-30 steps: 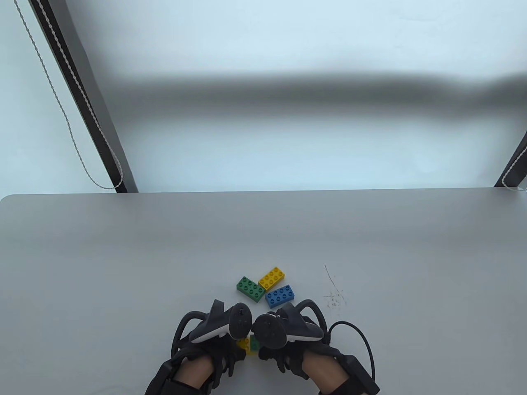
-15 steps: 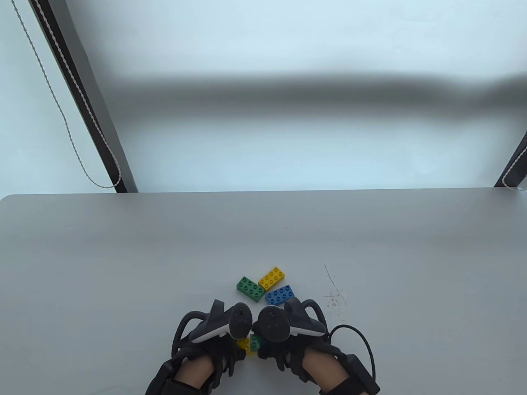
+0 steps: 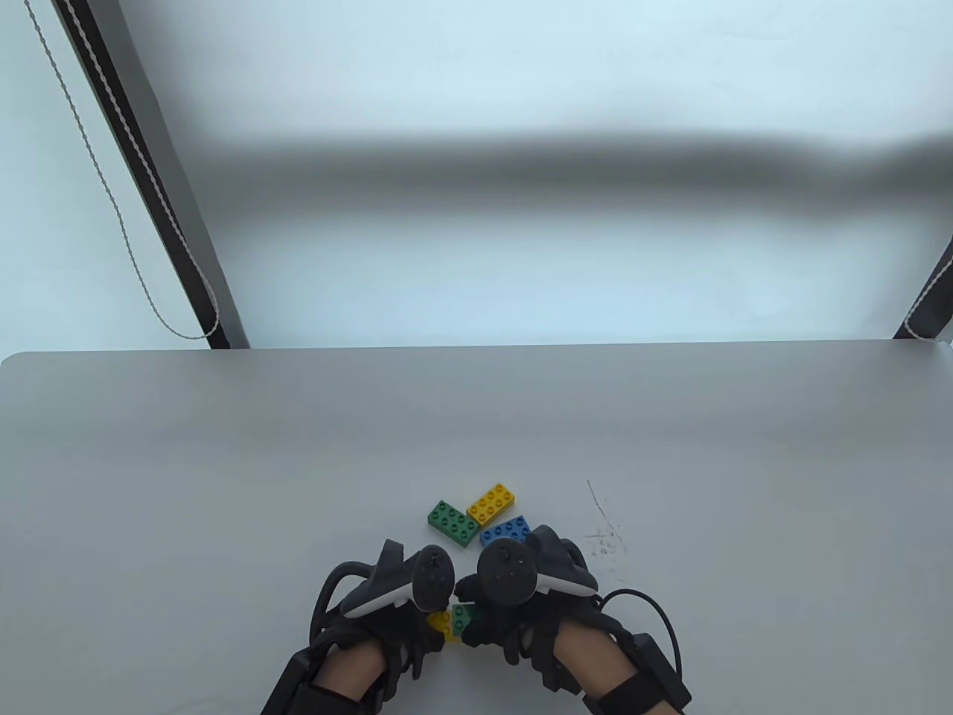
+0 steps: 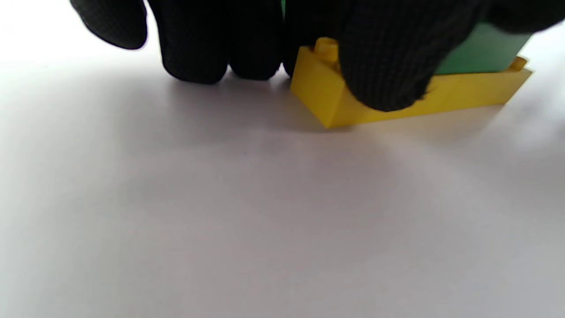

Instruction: Stack lego bricks

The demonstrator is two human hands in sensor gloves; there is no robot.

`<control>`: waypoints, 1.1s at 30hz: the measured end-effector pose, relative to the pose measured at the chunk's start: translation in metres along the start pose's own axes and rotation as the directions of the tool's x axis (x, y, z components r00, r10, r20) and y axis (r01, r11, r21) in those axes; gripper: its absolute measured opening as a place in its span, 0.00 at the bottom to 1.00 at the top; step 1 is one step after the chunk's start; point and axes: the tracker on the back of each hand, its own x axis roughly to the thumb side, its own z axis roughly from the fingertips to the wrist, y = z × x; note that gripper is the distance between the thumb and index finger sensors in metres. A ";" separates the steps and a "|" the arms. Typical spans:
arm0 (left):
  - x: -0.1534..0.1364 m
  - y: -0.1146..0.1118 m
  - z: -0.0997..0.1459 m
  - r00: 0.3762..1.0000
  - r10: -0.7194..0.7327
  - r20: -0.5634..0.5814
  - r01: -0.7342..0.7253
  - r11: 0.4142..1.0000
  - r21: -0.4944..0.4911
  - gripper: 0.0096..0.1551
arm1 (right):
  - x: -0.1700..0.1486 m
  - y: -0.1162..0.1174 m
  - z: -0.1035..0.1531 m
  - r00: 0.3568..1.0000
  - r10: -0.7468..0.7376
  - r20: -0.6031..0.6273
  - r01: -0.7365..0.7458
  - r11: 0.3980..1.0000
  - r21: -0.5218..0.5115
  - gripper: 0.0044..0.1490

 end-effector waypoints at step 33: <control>-0.002 0.003 -0.002 1.000 0.009 -0.002 -0.009 0.999 -0.039 0.36 | -0.050 -0.048 -0.090 0.937 0.191 -0.292 -0.190 0.981 0.035 0.46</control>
